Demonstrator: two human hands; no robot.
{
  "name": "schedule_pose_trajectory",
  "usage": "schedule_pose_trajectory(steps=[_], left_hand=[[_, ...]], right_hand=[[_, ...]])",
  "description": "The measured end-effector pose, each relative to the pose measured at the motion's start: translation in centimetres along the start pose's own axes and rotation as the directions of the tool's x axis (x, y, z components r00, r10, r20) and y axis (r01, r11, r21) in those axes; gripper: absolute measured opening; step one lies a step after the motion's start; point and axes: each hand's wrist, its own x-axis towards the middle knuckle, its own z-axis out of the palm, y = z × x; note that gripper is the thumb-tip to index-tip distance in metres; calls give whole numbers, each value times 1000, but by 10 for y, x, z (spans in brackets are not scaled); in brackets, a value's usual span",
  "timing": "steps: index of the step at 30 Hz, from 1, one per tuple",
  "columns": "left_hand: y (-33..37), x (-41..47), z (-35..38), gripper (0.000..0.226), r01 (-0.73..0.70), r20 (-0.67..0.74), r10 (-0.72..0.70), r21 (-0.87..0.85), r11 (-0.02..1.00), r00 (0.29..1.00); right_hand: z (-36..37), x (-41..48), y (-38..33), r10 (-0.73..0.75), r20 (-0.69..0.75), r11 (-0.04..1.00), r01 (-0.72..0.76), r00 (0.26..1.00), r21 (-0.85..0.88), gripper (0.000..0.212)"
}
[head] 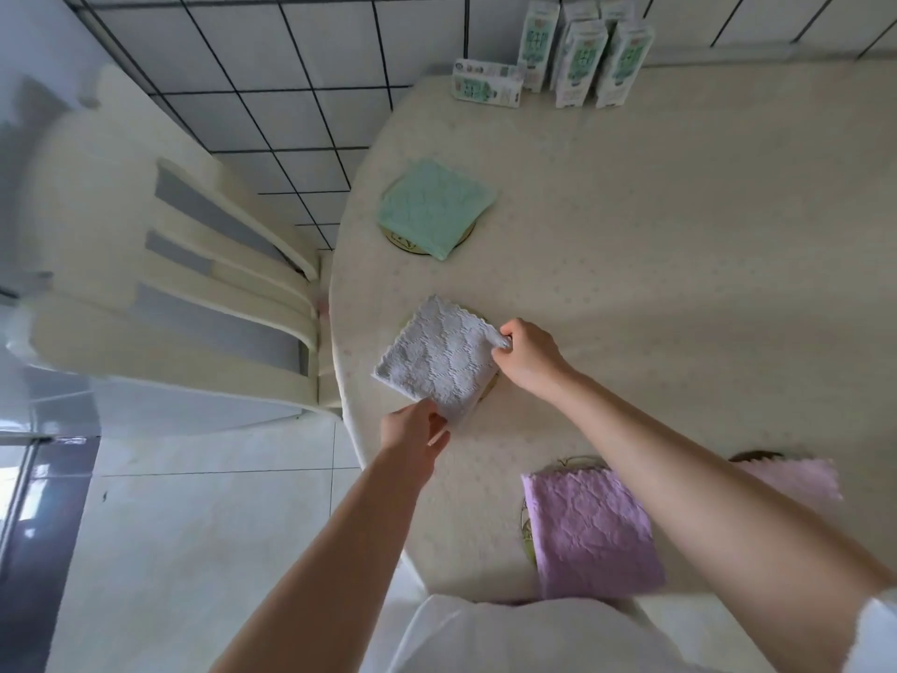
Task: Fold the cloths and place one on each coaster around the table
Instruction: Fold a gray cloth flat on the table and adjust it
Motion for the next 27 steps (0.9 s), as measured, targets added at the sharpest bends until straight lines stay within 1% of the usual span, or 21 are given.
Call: schedule_pose_trajectory(steps=[4, 6, 7, 8, 10, 12, 15, 17, 19, 21, 24, 27], left_hand=[[4, 4, -1, 9, 21, 32, -21, -13, 1000, 999], [8, 5, -2, 3, 7, 45, -6, -25, 1000, 999], [10, 5, -3, 4, -18, 49, 19, -14, 1000, 999], [11, 6, -4, 10, -57, 52, 56, 16, 998, 997], [16, 6, -7, 21, -155, 54, 150, 90, 984, 987], [21, 8, -10, 21, -251, 65, 243, 174, 952, 968], [33, 15, -15, 24, -365, 89, 355, 283, 887, 931], [41, 23, -16, 30, -409, 108, 397, 337, 848, 912], [47, 30, -17, 36, -412, 110, 401, 377, 829, 909], [51, 36, -18, 37, -409, 111, 402, 426, 807, 909], [52, 41, -21, 37, -410, 110, 411, 483, 774, 905], [48, 44, -23, 37, -426, 132, 419, 490, 760, 899]], right_hand=[[4, 9, -10, 80, -23, 996, -79, 996, 42, 27], [2, 11, -15, 117, -20, 991, -115, 993, 75, 15], [1, 12, -17, 130, -12, 988, -129, 991, 90, 20], [1, 12, -18, 140, -6, 985, -138, 990, 105, 28], [0, 10, -19, 146, 10, 978, -146, 989, 149, 32], [1, 6, -16, 156, 24, 966, -158, 987, 206, 28], [7, -2, -9, 175, 44, 937, -180, 984, 299, 6], [15, -5, -4, 208, 69, 906, -218, 976, 363, 10], [25, -9, 1, 248, 107, 866, -270, 963, 421, 12], [33, -14, 4, 259, 129, 848, -289, 957, 444, 12], [39, -20, 7, 250, 129, 859, -281, 960, 428, 15], [41, -24, 9, 247, 89, 882, -262, 965, 391, 13]])
